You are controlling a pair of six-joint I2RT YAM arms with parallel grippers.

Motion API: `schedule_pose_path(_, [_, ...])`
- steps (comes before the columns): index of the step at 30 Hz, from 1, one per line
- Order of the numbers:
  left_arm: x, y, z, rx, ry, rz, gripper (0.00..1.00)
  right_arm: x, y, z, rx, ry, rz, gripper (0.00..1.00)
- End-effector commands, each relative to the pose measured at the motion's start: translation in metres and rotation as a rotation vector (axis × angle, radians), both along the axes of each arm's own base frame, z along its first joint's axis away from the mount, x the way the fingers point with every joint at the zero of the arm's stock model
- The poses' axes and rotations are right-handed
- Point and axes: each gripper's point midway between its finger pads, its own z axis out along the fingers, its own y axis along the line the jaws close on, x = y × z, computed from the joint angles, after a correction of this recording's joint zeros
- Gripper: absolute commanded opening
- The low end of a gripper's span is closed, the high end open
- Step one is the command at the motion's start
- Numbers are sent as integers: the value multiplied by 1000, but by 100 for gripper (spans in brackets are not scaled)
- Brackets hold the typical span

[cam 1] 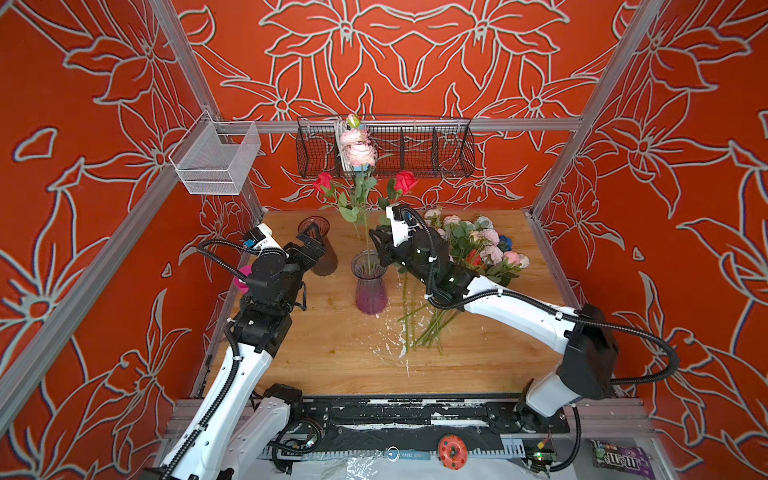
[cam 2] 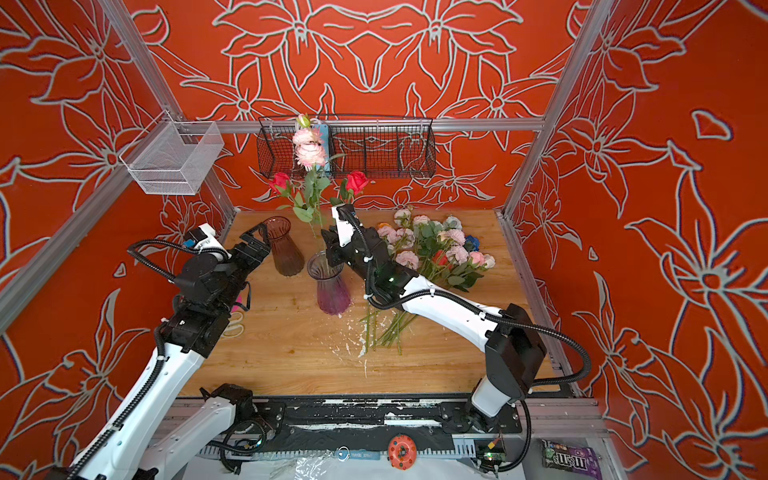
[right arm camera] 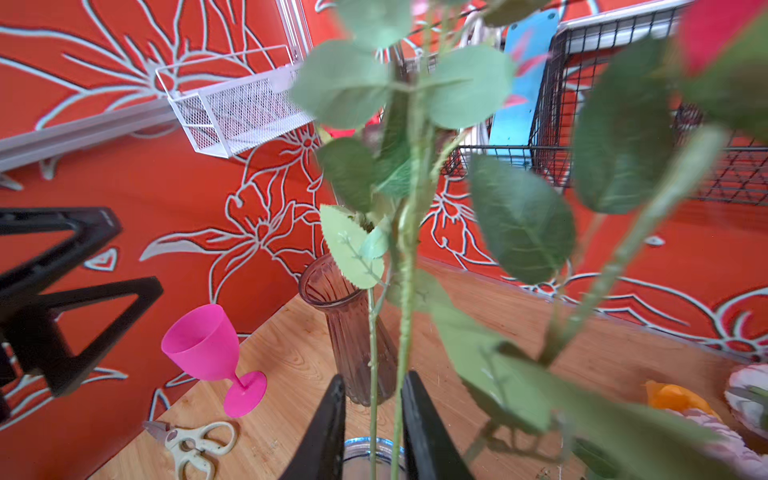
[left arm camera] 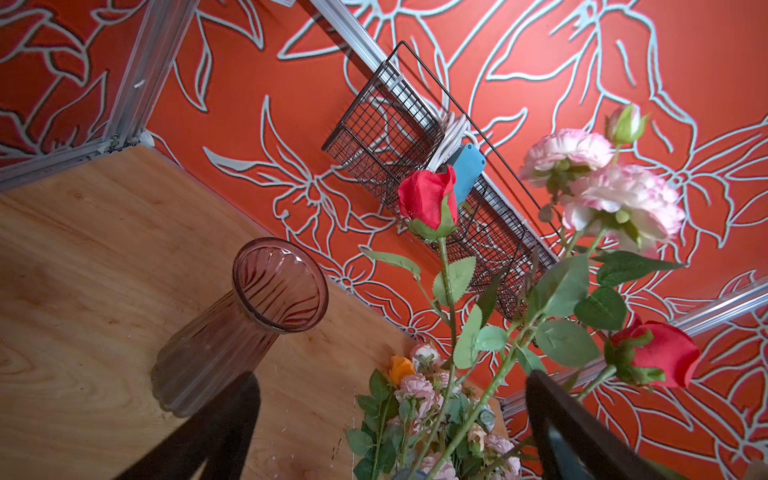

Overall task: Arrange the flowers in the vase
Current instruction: 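Lower the pink rose stem into the purple vase with the right gripper, then open the right gripper and pull back to the pile while left gripper reaches toward vase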

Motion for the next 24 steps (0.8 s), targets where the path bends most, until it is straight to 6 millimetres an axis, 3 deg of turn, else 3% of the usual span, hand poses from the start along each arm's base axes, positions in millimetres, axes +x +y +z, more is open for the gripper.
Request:
schedule_pose_path(1, [3, 0, 2, -19, -17, -6, 99, -12, -6, 16, 48, -13, 12, 26])
schedule_pose_path(9, [2, -9, 8, -19, -39, -62, 99, -41, -23, 38, 64, -19, 48, 28])
schedule_pose_path(14, [3, -36, 17, -36, -65, -212, 92, -55, -66, 26, 42, 7, -49, 32])
schedule_pose_path(18, [1, -73, 21, -16, -51, -373, 85, -54, -121, -8, -21, 53, -220, 35])
schedule_pose_path(24, [-21, -136, 21, 41, -53, -565, 85, -32, -202, -86, -16, 352, -375, 35])
